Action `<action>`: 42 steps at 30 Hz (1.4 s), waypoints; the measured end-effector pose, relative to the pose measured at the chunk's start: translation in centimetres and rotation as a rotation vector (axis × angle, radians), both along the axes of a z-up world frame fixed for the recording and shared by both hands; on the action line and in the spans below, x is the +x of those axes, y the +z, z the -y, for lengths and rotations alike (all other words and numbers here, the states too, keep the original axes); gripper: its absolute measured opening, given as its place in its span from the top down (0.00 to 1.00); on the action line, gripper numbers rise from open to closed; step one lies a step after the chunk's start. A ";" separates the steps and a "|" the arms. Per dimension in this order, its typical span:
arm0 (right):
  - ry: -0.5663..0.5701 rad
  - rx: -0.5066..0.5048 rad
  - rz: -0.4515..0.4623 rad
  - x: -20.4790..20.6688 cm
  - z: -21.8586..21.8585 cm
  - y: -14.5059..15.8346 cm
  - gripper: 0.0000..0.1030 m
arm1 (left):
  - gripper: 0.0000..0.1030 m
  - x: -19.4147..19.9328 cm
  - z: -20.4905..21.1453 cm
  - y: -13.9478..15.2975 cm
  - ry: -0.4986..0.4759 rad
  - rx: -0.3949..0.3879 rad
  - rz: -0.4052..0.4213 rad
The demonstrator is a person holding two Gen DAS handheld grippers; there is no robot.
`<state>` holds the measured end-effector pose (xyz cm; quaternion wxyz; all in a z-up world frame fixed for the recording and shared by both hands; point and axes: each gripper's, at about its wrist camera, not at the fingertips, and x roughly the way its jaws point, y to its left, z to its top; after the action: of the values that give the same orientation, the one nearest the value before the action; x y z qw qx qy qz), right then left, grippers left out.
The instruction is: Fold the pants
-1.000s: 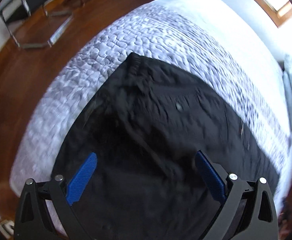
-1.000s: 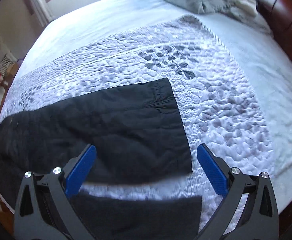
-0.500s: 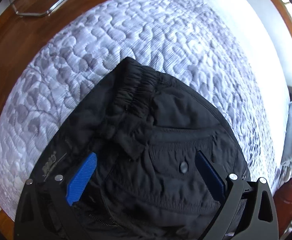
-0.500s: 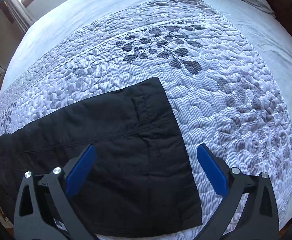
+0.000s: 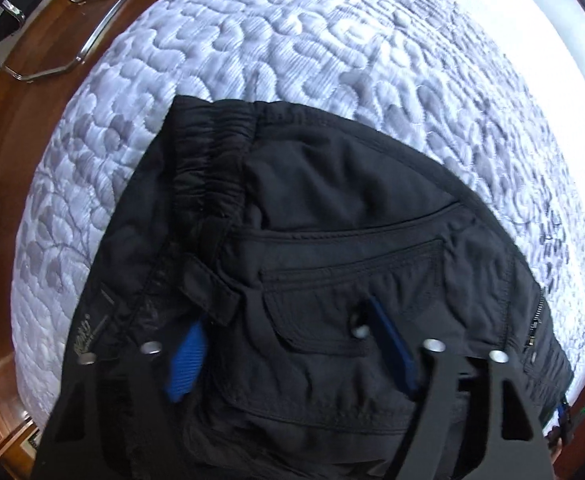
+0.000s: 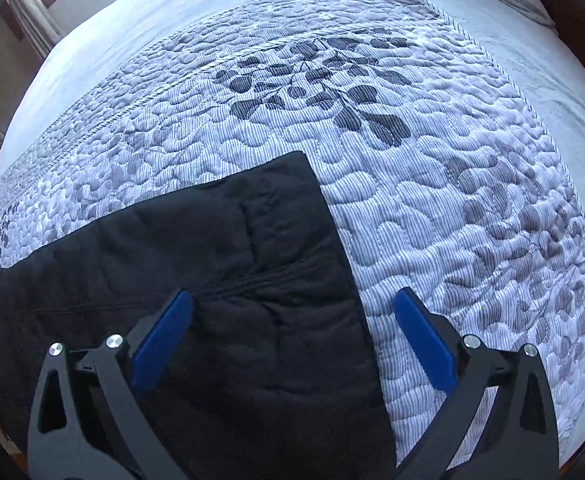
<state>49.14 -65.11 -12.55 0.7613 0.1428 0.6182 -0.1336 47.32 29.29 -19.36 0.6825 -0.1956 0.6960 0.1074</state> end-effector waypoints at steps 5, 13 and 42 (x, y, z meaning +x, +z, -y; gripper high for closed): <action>-0.010 -0.007 0.018 0.2 1.2 0.9 0.02 | 0.73 0.1 1.5 1.8 -0.035 0.021 0.004; 0.000 0.102 0.013 1.5 2.3 0.6 0.02 | 0.88 0.1 4.8 3.7 -0.080 0.049 0.036; 0.249 -0.135 0.362 -0.4 -4.7 13.9 0.90 | 0.90 -9.1 10.0 15.9 -0.216 0.024 0.431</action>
<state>48.69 -60.37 1.32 0.8782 0.0357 0.4741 -0.0517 38.21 19.26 -3.49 0.8252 -0.1300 0.5496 -0.0022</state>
